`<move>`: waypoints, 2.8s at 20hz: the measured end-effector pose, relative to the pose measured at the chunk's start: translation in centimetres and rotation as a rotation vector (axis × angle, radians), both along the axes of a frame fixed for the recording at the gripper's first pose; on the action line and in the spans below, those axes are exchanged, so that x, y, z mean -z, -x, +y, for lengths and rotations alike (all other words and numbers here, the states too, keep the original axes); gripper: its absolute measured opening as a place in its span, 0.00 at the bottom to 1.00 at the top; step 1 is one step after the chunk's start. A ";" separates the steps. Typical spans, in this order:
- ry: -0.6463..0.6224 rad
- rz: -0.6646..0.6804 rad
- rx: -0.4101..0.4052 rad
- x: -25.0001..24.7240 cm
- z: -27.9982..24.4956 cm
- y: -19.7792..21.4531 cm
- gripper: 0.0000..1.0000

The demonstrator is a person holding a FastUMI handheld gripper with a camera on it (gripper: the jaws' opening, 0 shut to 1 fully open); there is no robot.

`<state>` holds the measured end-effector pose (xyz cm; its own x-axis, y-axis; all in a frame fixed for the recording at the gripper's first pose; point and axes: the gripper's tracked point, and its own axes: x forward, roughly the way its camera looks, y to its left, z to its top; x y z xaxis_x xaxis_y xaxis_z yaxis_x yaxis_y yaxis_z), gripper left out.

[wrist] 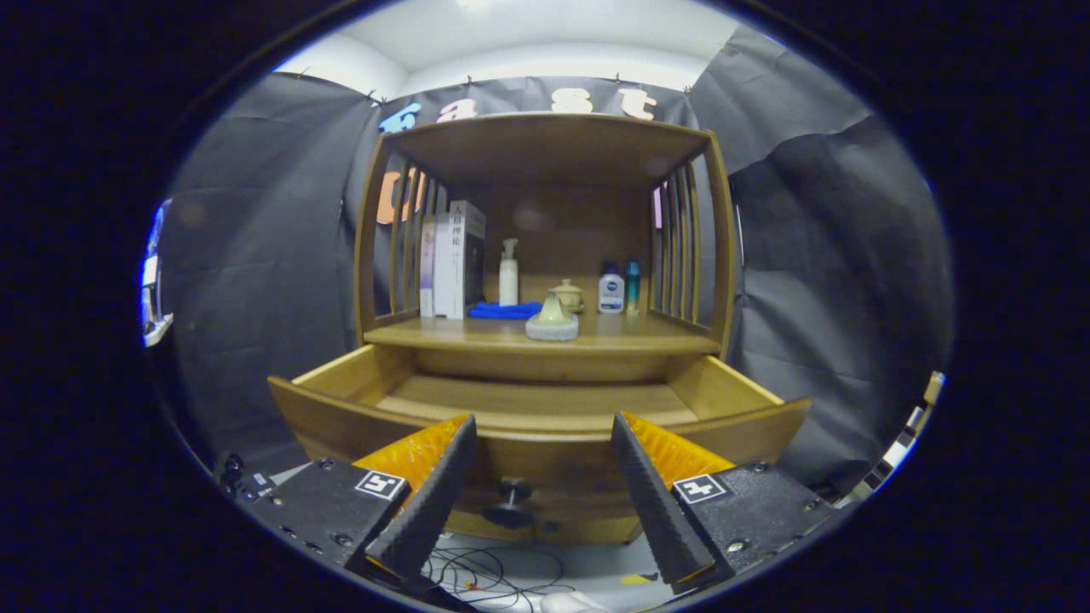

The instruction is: Pull open the drawer, take out the items inside it, and place them on the countertop above the cabinet.

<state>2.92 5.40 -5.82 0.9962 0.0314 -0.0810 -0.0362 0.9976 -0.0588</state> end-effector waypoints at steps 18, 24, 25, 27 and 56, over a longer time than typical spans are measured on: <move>-0.009 0.075 0.037 7.4 1.0 -3.0 0.99; 0.000 0.052 0.053 7.5 1.0 -3.4 0.99; 0.001 0.051 0.054 7.4 1.1 -3.4 0.99; 0.000 0.048 0.055 7.4 1.1 -3.4 0.99; -0.010 0.023 0.071 4.8 2.3 -17.7 1.00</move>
<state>20.64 7.70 -10.63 0.9938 -0.0389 -0.1037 0.0339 0.9982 -0.0490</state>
